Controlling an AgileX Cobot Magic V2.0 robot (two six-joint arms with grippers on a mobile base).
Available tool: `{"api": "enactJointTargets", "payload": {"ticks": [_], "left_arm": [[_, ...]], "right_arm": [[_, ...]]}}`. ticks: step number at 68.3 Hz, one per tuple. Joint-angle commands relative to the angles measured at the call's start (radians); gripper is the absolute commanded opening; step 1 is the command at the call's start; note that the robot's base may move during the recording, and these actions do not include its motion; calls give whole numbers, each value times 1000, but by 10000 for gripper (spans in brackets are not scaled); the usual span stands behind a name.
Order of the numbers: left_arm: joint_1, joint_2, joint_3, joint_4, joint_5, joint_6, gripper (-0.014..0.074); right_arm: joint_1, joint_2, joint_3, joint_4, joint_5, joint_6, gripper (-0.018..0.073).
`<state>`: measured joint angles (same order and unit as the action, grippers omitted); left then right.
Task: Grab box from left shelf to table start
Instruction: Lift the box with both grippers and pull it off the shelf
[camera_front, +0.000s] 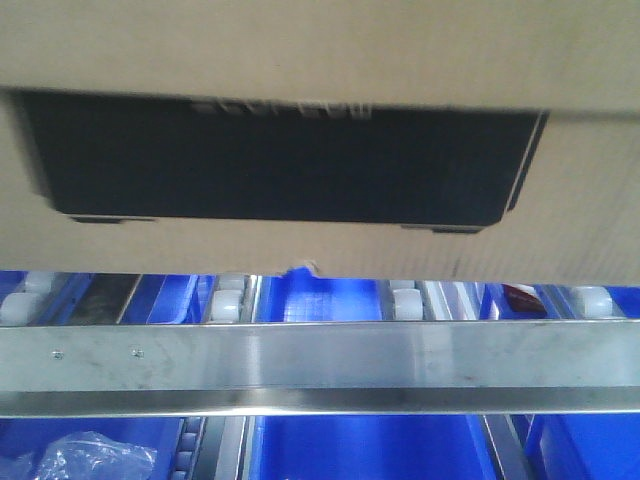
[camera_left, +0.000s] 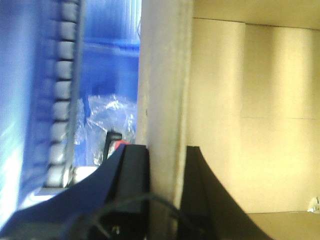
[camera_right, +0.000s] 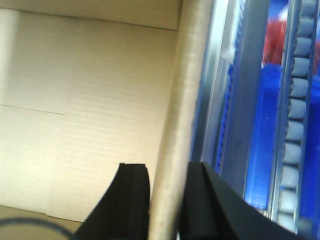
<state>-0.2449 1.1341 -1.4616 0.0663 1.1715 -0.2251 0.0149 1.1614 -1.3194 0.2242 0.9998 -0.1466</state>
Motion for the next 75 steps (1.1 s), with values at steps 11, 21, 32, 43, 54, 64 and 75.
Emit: {"api": "enactJointTargets", "payload": {"ticks": [11,21,32,43,54,64,75], "left_arm": [[-4,-257,207,-17,-148,-23,-90],[-4,-409,315,-29,-172,-18,-90],[-4,-568,355,-54,-170,-16,-90],[-4,-689,355,-56,-184,-11,-90],[-4,-775,355,-66,-184,12,-90],[-4,-819,355,-72,-184,12,-90],[-4,-821,355,-72,-184,12,-90]], "right_arm": [[74,-227,190,45,-108,-20,61],[75,-376,299,74,-119,-20,61],[75,-554,313,79,-119,-20,61],[75,-697,313,93,-126,-20,61],[75,-816,313,113,-161,-20,61],[75,-878,313,120,-203,-20,61],[75,-884,313,121,-203,-20,58]]}}
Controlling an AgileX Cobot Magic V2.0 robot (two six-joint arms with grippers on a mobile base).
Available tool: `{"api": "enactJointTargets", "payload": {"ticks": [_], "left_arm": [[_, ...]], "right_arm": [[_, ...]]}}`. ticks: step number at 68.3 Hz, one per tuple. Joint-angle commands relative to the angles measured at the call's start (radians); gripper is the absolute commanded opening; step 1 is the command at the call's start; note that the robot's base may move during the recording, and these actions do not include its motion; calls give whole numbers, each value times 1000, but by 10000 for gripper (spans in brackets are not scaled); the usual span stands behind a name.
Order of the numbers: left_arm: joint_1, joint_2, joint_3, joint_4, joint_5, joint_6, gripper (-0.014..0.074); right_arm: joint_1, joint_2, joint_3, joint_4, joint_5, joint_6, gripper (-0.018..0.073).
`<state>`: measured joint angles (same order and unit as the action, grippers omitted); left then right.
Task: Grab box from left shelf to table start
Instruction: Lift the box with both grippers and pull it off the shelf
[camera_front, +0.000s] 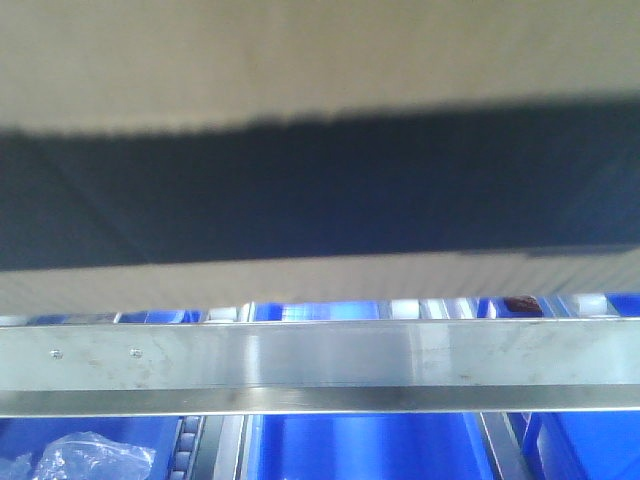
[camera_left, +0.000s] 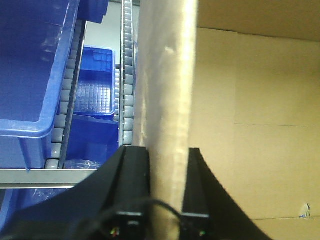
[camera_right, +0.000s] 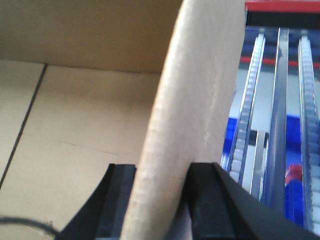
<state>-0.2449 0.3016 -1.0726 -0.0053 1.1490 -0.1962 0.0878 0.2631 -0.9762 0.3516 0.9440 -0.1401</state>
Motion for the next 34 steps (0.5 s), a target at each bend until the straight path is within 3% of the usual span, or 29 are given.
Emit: {"api": "enactJointTargets", "payload": {"ticks": [1,34], "left_arm": [[-4,12,-34,0,-162,-17,-90],[-4,12,-34,0,-158,-17,-90]], "right_arm": [[2,15,-30,-6,-149,-26,59],[2,15,-30,-6,-148,-26,59]]}}
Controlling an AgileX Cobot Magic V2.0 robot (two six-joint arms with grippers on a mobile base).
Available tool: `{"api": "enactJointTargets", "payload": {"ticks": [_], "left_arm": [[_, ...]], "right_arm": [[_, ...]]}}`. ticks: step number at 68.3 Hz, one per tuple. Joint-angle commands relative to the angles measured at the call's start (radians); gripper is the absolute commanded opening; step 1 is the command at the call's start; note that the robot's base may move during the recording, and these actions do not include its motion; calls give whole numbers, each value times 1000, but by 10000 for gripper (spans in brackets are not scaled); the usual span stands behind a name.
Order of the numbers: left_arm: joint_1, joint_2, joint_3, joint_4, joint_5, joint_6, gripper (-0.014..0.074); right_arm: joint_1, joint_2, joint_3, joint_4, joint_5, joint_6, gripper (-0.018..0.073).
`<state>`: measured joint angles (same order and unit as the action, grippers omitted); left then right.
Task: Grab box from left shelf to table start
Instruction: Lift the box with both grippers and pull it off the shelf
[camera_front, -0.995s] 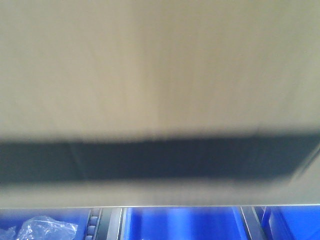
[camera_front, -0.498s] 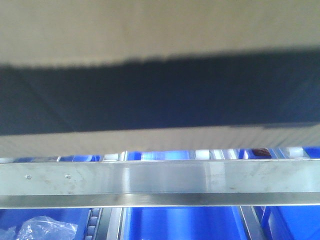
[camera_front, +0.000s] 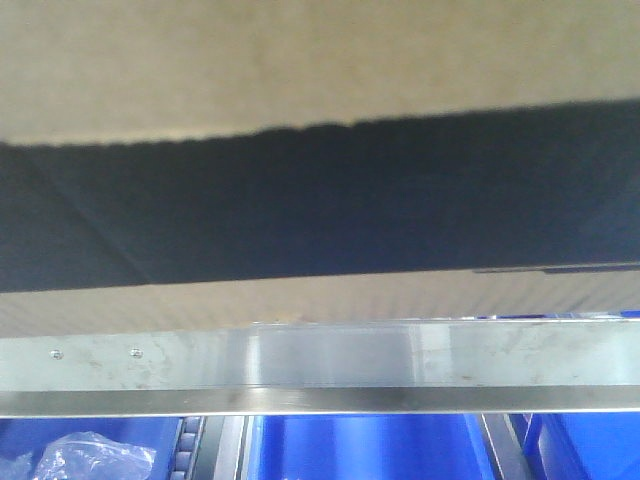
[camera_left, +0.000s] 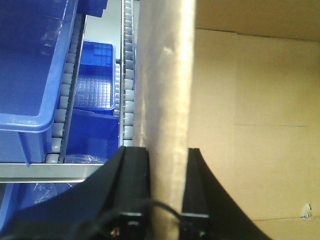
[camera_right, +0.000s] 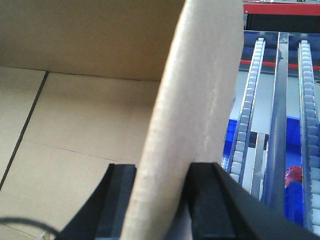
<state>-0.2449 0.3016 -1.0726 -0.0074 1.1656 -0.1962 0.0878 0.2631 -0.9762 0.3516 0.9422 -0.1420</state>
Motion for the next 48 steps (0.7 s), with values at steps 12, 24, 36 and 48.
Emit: {"api": "enactJointTargets", "payload": {"ticks": [12,24,36,48], "left_arm": [[-4,12,-34,2,-175,-17,-90],[-4,12,-34,2,-175,-17,-90],[-4,12,-34,2,-175,-17,-90],[-4,12,-6,2,-175,-17,-90]], "right_arm": [[2,15,-30,-6,-146,-24,59],[2,15,-30,-6,-146,-24,59],[2,15,-30,-6,-146,-24,59],[1,15,-30,-6,-146,-24,59]]}}
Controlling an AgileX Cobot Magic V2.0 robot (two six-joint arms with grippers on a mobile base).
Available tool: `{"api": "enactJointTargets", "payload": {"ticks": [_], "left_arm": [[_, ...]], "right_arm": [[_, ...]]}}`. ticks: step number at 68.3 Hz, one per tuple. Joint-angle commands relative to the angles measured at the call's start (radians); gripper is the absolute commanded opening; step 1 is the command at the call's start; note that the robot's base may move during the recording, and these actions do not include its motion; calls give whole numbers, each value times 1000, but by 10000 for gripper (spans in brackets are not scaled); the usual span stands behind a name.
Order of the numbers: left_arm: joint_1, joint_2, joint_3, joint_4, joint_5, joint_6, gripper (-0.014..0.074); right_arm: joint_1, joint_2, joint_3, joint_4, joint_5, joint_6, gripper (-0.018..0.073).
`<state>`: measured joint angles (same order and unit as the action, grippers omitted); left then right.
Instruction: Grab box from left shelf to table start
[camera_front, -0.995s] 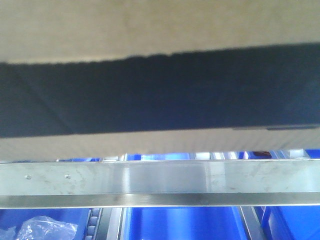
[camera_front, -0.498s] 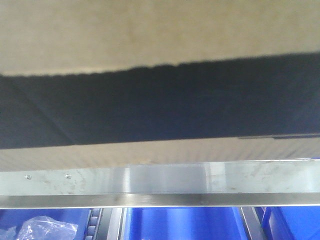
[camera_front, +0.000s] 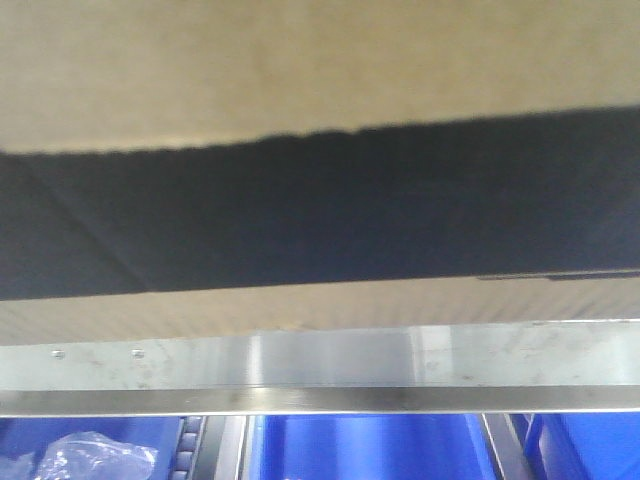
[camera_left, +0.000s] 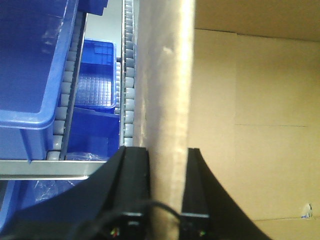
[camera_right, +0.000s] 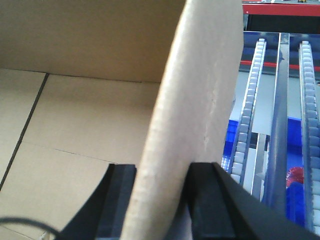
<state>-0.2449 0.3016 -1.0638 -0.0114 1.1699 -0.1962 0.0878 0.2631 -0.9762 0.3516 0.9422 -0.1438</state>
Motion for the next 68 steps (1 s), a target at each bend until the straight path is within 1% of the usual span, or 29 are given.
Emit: {"api": "enactJointTargets", "payload": {"ticks": [1,19,46,68], "left_arm": [[-4,12,-10,6,-179,-17,-90],[-4,12,106,6,-179,-17,-90],[-4,12,328,6,-179,-17,-90],[-4,12,426,6,-179,-17,-90]], "right_arm": [[1,15,-30,-6,-146,-23,59],[1,15,-30,-6,-145,-23,59],[1,15,-30,-6,-145,-23,59],[1,15,-30,-6,-145,-23,59]]}}
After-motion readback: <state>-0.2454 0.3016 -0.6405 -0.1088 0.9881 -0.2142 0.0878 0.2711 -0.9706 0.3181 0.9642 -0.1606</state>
